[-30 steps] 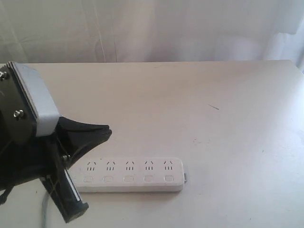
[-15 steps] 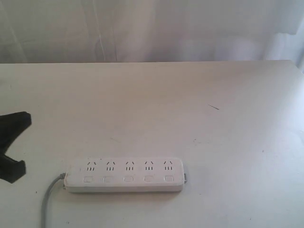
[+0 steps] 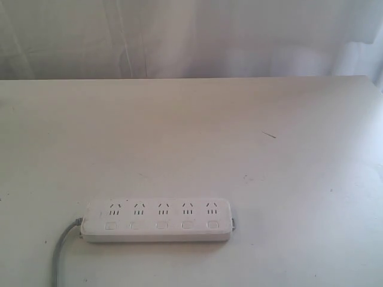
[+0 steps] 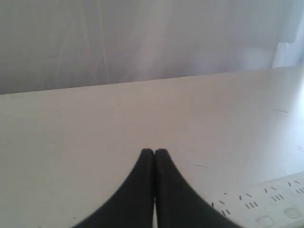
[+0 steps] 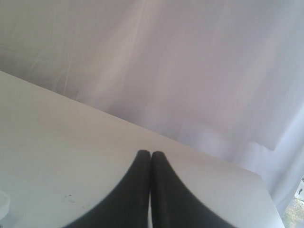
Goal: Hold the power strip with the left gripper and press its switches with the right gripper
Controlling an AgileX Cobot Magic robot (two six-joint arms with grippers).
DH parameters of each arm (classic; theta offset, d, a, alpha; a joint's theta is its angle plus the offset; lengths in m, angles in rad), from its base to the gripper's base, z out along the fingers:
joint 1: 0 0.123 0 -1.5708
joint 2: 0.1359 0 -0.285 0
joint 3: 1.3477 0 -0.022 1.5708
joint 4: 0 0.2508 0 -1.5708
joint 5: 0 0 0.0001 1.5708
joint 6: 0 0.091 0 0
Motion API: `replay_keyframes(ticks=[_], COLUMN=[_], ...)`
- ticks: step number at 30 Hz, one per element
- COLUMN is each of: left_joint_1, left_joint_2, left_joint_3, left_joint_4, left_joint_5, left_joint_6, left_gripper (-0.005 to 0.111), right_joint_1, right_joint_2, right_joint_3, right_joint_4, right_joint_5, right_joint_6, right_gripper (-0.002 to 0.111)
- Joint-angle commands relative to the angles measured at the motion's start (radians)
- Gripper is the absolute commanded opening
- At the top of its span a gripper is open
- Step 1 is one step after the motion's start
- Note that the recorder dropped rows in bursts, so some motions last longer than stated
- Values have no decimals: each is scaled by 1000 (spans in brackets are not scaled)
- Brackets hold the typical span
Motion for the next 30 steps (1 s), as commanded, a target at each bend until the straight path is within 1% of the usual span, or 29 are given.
replay_keyframes(ticks=[1, 5, 6, 7, 8, 9, 10, 13, 14, 15, 16, 19, 20, 23, 26, 28, 30], left_joint_1=[50, 112, 127, 129, 129, 129, 129, 129, 129, 129, 129, 129, 129, 129, 129, 129, 129], left_joint_2=[-74, -151, -190, -208, -255, -274, -320, -372, -375, -375, -375, -375, -375, -375, -368, -351, -341], left_joint_3=[13, 13, 13, 13, 13, 13, 13, 13, 13, 13, 13, 13, 13, 13, 13, 13, 13], left_joint_4=[101, 242, 294, 318, 351, 355, 357, 357, 357, 357, 359, 377, 377, 377, 302, 216, 171], left_joint_5=[91, 130, 181, 206, 273, 303, 353, 435, 487, 507, 501, 383, 372, 448, 541, 630, 628], left_joint_6=[-114, -229, -282, -301, -342, -353, -369, -371, -369, -367, -365, -346, -353, -387, -426, -393, -347], left_gripper=[0, 0, 0, 0, 0, 0, 0, 0, 0, 0, 0, 0, 0, 0, 0, 0, 0], right_joint_1=[-8, -8, -8, -8, -8, -8, -8, -8, -8, -8, -8, -8, -8, -8, -8, -8, -8], right_joint_2=[-6, -6, -6, -6, -6, -6, -6, -6, -6, -6, -6, -6, -6, -6, -6, -6, -6], right_joint_3=[5, 5, 5, 5, 5, 5, 5, 5, 5, 5, 5, 5, 5, 5, 5, 5, 5], right_joint_4=[2, 2, 2, 2, 2, 2, 2, 9, 9, 9, 9, 9, 9, 9, 9, 9, 9], right_joint_5=[11, 11, 11, 11, 11, 11, 11, 8, 8, 8, 8, 10, 10, 10, 8, 12, 12], right_joint_6=[-5, -5, -5, -5, -5, -5, -5, -5, -5, -5, -5, -23, -23, -23, -23, -23, -23], right_gripper=[0, 0, 0, 0, 0, 0, 0, 0, 0, 0, 0, 0, 0, 0, 0, 0, 0])
